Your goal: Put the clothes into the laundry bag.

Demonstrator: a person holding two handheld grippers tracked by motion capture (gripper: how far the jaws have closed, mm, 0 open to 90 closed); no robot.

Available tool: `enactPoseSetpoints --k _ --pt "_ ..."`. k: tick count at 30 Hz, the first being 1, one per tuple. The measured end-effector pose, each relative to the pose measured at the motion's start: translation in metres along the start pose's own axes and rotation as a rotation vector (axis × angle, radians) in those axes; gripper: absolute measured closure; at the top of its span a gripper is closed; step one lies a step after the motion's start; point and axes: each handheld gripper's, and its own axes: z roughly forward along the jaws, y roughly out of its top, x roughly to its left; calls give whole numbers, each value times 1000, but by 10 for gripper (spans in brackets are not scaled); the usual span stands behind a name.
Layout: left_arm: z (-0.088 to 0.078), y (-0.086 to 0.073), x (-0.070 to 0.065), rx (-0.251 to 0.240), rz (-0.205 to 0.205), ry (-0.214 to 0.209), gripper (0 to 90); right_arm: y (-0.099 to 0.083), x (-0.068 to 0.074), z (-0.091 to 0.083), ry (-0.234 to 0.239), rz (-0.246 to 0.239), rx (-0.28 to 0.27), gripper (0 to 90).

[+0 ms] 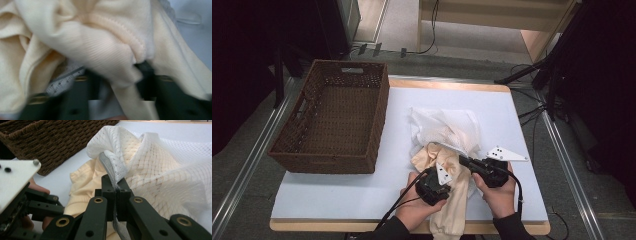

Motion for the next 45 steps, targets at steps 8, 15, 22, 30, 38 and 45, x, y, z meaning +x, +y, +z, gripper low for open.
enactPoseSetpoints --k 8,15,22,30,38,45 --pt "-26 28 37 -178 -176 -104 800 8 2 -10 -2 -7 -50 886" --pt "27 30 57 -36 -214 -43 785 9 5 -11 14 -8 -38 886" --pt "7 24 51 -95 -156 -83 595 2 3 -3 1 -23 -8 886" --pt "-18 4 40 -51 -122 -111 424 1 -4 -1 -10 -3 -4 886" --pt "-10 -19 0 5 32 -49 381 -1 -4 2 -10 -1 4 885" --pt "-12 -12 7 -34 1 -56 900 -1 -1 2 -7 -8 3 885"
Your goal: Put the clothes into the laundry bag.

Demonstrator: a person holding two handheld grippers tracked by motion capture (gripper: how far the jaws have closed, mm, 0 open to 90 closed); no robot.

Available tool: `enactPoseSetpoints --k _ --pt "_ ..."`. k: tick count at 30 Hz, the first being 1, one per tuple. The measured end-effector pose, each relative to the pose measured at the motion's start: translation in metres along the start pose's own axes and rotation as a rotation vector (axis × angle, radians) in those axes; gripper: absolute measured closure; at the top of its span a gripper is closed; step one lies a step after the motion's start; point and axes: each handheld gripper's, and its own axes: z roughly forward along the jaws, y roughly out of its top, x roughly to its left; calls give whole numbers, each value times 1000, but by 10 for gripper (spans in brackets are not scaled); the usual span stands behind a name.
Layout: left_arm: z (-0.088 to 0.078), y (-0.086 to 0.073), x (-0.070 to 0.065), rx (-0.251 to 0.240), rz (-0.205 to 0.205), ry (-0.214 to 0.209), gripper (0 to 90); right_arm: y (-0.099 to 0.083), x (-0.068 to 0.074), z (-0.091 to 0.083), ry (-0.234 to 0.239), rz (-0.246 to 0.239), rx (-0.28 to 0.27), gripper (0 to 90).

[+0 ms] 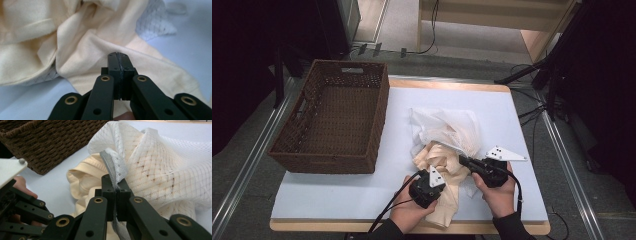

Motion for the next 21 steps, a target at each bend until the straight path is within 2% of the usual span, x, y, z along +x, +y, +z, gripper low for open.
enactPoseSetpoints --k 4,6,8,9,10,11,13,14,15,16,17,18,19,21 --pt "-11 19 11 -86 -50 4 900 3 2 -3 8 -9 -15 885" --pt "-16 26 16 -122 -80 -9 900 4 3 -5 6 -11 -23 885" --pt "-21 30 18 -141 -71 -4 900 5 2 -6 8 -9 -26 885" --pt "-22 31 18 -141 -83 -14 900 5 1 -7 5 -7 -26 885" --pt "-23 31 19 -122 -93 -34 899 4 0 -7 5 -7 -26 885" --pt "-21 29 17 -88 -91 -56 827 4 0 -7 4 -3 -25 885" --pt "-13 22 9 1 -62 -76 583 3 -1 -6 7 -1 -20 885" --pt "-6 13 2 60 -25 -81 496 3 0 -6 10 -2 -18 885" --pt "-2 9 -2 79 -14 -70 393 3 0 -5 8 -6 -16 885" --pt "4 3 -5 105 8 -40 356 3 0 -5 8 -5 -16 885" --pt "5 -1 -9 78 32 -6 360 3 0 -5 7 -6 -16 885" --pt "5 -2 -13 72 59 51 411 3 1 -5 6 -7 -16 885" --pt "4 -2 -15 64 77 44 494 3 1 -5 5 -6 -16 885" --pt "3 -2 -15 63 86 43 817 3 1 -4 7 -4 -14 885"
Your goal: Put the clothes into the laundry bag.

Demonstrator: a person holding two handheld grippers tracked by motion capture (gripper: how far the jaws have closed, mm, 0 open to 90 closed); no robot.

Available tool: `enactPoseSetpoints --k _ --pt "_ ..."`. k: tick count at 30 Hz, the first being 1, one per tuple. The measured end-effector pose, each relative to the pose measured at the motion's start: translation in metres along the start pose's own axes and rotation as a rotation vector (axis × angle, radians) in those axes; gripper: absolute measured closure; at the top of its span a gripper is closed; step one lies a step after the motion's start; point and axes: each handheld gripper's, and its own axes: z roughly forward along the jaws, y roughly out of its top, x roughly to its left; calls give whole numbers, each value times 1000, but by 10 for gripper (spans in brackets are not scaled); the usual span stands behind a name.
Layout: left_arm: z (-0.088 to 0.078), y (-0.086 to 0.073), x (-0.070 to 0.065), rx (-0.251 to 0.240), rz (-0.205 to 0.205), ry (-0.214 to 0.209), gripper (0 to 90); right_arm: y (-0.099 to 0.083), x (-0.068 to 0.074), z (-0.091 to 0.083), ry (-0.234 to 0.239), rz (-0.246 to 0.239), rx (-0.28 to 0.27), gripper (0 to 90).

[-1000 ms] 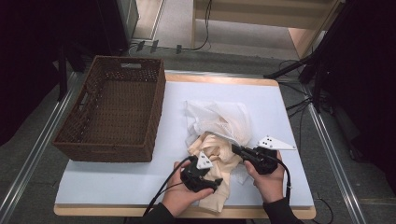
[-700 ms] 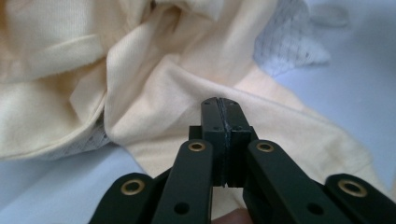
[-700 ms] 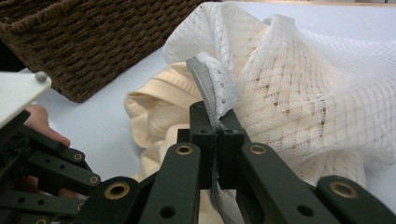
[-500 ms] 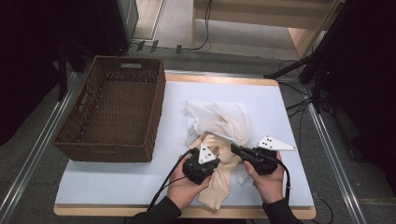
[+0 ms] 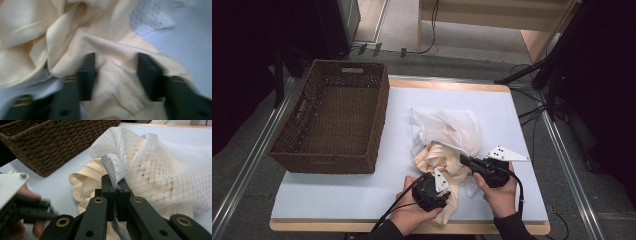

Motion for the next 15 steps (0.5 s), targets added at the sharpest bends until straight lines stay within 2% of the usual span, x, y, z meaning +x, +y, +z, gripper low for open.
enactPoseSetpoints --k 1,3,4,6,8,10,13,14,15 --pt "0 0 2 -6 -15 -12 877 0 0 0 1 -1 1 885" --pt "-1 4 6 -20 -27 -39 887 0 1 1 2 -4 0 885" --pt "-3 8 8 -40 -37 -50 888 1 1 1 0 -2 -4 885" --pt "-13 18 17 -104 -84 -63 888 1 2 0 0 -5 -8 885" --pt "-22 29 27 -174 -122 -48 888 2 2 -2 -1 -4 -14 885" --pt "-30 41 42 -260 -174 -15 888 3 2 -4 -2 -6 -21 885" --pt "-22 48 63 -310 -262 10 888 5 4 -6 -3 -9 -33 886" --pt "-14 47 67 -305 -266 39 887 5 4 -6 -3 -11 -35 885" --pt "-4 45 69 -273 -251 66 887 5 4 -6 -3 -11 -35 885"
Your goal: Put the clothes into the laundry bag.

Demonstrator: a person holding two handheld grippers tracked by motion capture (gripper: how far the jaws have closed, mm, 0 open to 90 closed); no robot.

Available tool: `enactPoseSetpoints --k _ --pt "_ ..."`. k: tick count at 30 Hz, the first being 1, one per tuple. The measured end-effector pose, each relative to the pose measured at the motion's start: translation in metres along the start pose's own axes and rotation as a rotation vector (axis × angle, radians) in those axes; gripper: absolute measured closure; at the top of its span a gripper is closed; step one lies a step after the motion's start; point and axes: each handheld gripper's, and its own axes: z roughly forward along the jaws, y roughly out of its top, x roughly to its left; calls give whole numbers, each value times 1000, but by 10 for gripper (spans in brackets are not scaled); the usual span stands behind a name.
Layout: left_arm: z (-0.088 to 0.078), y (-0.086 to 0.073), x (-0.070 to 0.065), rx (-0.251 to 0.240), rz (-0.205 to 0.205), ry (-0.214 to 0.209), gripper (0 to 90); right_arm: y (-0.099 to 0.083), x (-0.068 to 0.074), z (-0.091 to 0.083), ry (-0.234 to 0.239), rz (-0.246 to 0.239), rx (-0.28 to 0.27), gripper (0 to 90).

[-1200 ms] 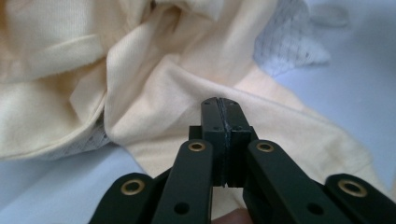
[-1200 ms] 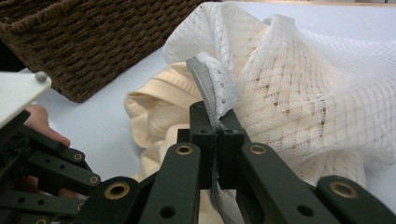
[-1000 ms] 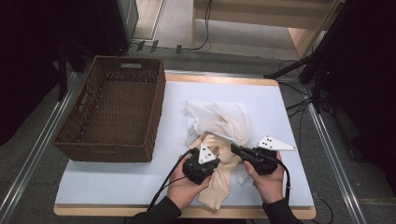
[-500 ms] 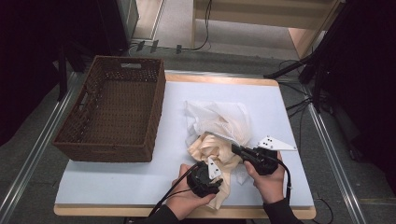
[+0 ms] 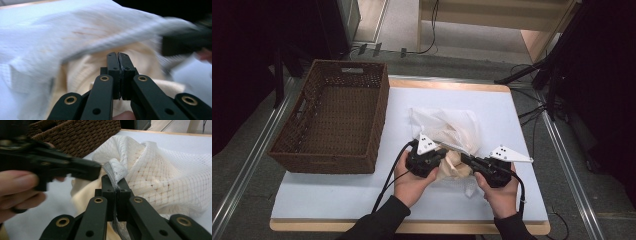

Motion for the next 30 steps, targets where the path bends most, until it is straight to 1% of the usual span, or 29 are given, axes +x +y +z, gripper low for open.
enactPoseSetpoints --k 1,2,3,4,5,6,7,9,10,11,12,13,14,15,16,19,20,22,23,24,25,26,27,28,29,30 --pt "11 -7 2 41 19 11 885 0 0 0 0 -2 2 886" --pt "20 -12 3 77 28 11 882 -1 0 1 1 4 6 885" --pt "32 -22 3 125 28 -17 877 -2 0 2 1 3 10 885" --pt "33 -26 3 103 31 -19 872 -3 -1 3 1 -1 16 885" --pt "30 -27 1 93 37 -9 864 -4 -1 4 1 -2 16 885" --pt "26 -26 1 92 36 -10 835 -4 -1 4 -1 -4 21 885" --pt "19 -23 0 87 30 -18 781 -5 -1 4 -1 -5 28 885" --pt "7 -20 1 66 39 -30 652 -6 -1 6 -1 -7 32 885" --pt "-1 -19 2 48 43 -45 601 -6 -1 6 0 -5 33 885" --pt "-11 -18 3 34 56 -37 546 -6 -1 7 -2 -6 33 885" --pt "-17 -19 4 23 65 -14 486 -6 -2 7 -2 -7 33 885" --pt "-23 -21 6 15 67 9 430 -6 -2 7 -1 -3 33 885" --pt "-28 -23 9 12 55 27 377 -6 -2 6 -2 -1 32 885" --pt "-31 -25 12 17 41 36 309 -6 -3 6 -3 1 35 885" --pt "-32 -27 14 24 38 35 257 -6 -3 7 -3 1 34 885" --pt "-23 -35 19 116 27 -16 168 -6 -3 8 -2 0 37 885" --pt "-18 -36 19 141 32 -11 153 -6 -2 8 -2 -1 38 885" --pt "-10 -38 18 195 54 15 152 -7 -2 10 -1 -3 42 885" --pt "-5 -38 18 224 42 24 159 -7 -1 11 -2 -4 44 885" --pt "-2 -38 18 226 29 24 183 -7 -1 11 -1 0 48 885" --pt "-2 -36 16 206 32 26 241 -8 -2 12 -1 -4 51 885" --pt "-3 -35 14 194 36 19 364 -8 -2 12 0 -4 50 885" --pt "-3 -32 12 193 45 -11 509 -8 -1 12 2 -4 51 885" --pt "-3 -30 8 192 52 -24 615 -8 -2 13 3 -4 50 885" --pt "-1 -28 5 192 57 -31 693 -8 -2 13 4 -5 49 885" --pt "0 -24 1 197 52 -47 735 -8 -1 13 4 -5 49 885"
